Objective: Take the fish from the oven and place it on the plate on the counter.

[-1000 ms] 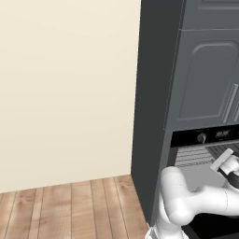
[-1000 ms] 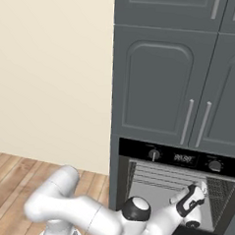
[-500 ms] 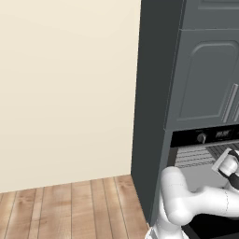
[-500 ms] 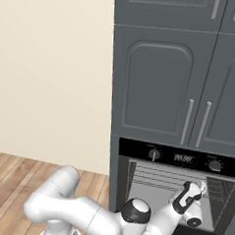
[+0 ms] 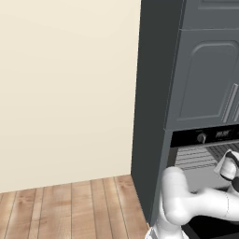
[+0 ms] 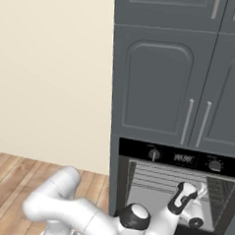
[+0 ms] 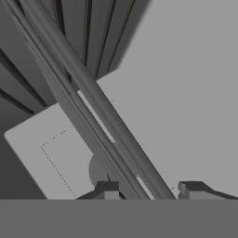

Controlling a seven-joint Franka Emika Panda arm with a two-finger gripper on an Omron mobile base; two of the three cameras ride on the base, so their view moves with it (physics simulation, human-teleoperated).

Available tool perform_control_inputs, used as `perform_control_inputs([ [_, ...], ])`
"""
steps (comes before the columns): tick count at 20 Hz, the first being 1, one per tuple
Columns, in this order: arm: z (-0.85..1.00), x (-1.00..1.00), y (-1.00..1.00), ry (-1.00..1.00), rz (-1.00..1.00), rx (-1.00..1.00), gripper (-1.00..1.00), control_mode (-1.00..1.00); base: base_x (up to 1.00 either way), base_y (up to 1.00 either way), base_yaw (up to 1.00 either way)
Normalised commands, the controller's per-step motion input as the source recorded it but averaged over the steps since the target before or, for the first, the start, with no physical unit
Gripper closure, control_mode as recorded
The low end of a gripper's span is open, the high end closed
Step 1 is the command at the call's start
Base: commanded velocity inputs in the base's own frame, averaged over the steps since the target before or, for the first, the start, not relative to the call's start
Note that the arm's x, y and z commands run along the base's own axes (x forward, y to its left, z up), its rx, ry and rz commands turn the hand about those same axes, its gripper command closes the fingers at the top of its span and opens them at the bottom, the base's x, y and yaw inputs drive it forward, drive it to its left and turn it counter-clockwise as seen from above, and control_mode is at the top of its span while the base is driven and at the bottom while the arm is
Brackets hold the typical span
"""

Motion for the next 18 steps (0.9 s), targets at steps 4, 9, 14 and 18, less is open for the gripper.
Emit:
perform_control_inputs([
  [4,-0.13,-0.55,0.00,0.00,0.03,0.00,1.00,-1.00,0.00,0.00,0.00],
  [9,-0.16,-0.65,0.00,0.00,0.04,0.00,1.00,-1.00,0.00,0.00,0.00],
  [14,-0.16,-0.69,0.00,0.00,0.05,0.00,1.00,-1.00,0.00,0.00,0.00],
  [18,-0.16,-0.71,0.00,0.02,0.07,0.00,1.00,-1.00,0.00,0.00,0.00],
])
